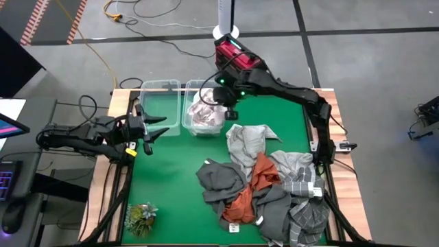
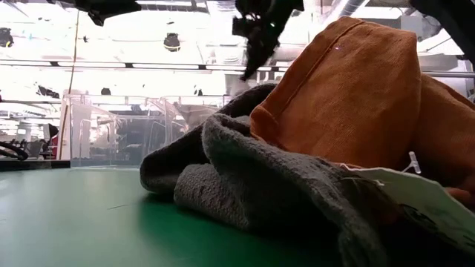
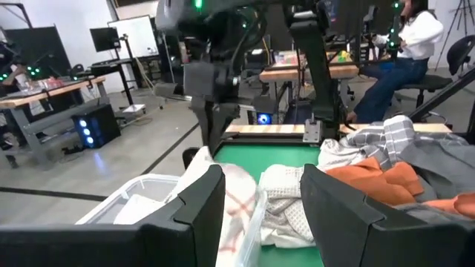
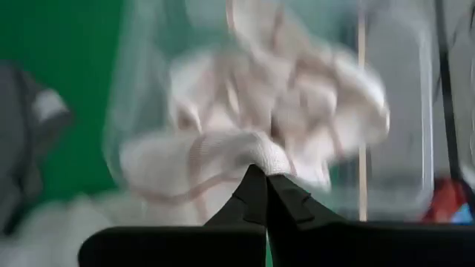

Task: Sort towels by color in basket
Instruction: Put the white towel into the right transparent bin

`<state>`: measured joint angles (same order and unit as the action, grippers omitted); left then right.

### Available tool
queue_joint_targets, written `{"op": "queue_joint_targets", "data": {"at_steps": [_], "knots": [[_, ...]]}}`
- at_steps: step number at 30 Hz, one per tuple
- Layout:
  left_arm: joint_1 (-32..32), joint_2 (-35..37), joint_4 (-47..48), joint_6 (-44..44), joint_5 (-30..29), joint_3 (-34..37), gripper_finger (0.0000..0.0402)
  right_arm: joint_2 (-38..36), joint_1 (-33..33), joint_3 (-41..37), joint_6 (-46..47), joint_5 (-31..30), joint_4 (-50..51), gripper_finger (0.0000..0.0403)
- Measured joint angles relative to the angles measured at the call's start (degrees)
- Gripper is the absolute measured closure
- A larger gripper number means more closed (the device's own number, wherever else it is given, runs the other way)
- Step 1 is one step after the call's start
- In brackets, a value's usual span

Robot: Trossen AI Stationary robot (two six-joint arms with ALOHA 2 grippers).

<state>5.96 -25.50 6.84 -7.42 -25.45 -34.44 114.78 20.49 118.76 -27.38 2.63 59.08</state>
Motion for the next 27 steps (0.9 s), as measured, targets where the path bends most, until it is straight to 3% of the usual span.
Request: {"op": "queue_joint_targets", "data": {"at_steps": [4, 11, 20, 27], "knots": [[0.0, 0.0, -0.7, 0.0, 0.0, 0.0, 0.0235, 1.5, -1.4, 0.0, 0.0, 3.4, -9.7, 0.0384], [0.0, 0.0, -0.6, 0.0, 0.0, 0.0, 0.0235, 9.5, -1.9, 0.0, -0.1, 3.7, -19.1, 0.0384], [0.0, 0.0, -0.2, -0.1, 0.0, 0.0, 0.0235, 17.7, 2.0, 0.3, 3.6, 3.6, -19.7, 0.0371], [0.0, -0.5, -0.5, -0.9, 0.0, 0.0, 0.0235, 16.3, 2.7, 0.3, 4.8, 3.5, -20.3, 0.0315]]}}
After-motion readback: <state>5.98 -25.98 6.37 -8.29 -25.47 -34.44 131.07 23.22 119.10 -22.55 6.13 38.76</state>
